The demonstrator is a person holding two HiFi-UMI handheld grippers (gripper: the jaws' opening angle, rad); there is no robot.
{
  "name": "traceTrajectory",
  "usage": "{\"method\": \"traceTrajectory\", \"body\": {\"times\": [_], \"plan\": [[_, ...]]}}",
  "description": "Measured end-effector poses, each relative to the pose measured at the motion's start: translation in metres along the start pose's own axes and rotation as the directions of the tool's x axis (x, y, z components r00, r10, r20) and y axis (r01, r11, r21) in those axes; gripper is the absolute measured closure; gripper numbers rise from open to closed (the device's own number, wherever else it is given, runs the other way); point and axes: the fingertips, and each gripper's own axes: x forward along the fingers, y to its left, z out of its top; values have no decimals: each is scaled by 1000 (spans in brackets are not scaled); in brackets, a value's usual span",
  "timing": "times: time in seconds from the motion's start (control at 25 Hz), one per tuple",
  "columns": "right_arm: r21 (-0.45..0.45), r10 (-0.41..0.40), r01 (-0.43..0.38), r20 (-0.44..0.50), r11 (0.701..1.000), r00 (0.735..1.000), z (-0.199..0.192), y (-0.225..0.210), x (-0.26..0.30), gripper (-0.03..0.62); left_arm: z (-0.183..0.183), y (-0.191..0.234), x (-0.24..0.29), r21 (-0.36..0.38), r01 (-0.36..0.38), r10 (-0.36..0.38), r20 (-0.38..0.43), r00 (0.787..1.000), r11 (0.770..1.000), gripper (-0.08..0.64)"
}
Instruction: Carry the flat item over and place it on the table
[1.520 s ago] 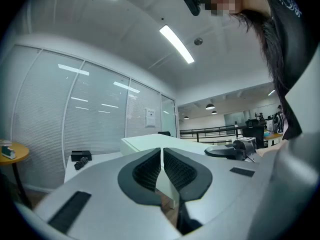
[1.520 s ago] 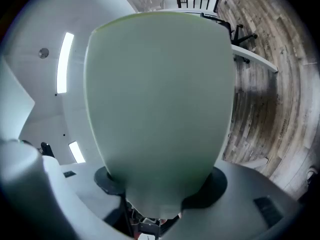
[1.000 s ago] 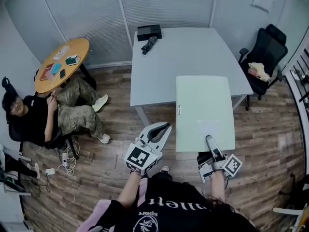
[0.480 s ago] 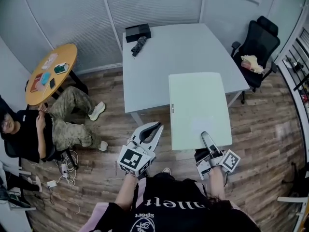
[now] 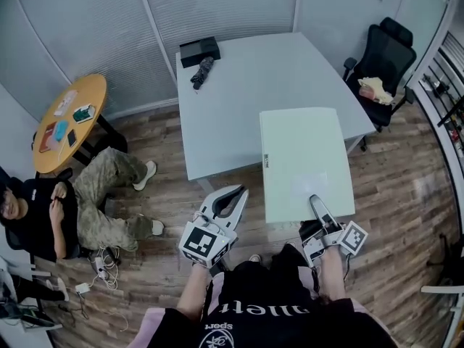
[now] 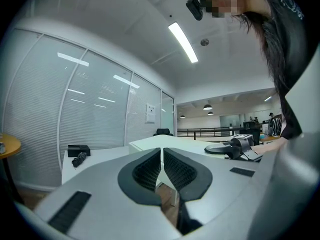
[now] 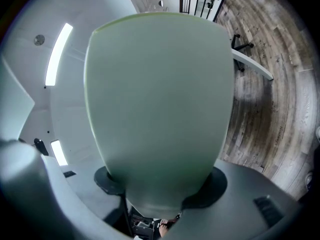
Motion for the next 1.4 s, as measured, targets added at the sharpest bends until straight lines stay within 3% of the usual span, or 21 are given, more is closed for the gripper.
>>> {"method": "traceTrajectory", "body": {"times": [0.48, 0.8, 1.0, 1.4], "plan": [[14, -2, 3, -32, 1000, 999, 57, -27, 54, 310, -9, 34, 53, -8, -56, 56, -17, 998, 998, 525], [18, -24, 26, -138, 999, 990, 145, -54, 116, 310, -4, 62, 150, -35, -152, 151, -29, 988, 988, 526], [-25, -52, 48, -221, 999, 974, 194, -75, 151, 310, 7, 80, 201, -38, -219, 218, -19, 976, 975, 525], [23, -49, 60, -340, 998, 939, 240, -112, 230, 310, 4, 104, 240, -23, -346, 343, -78, 936, 938, 526]]}}
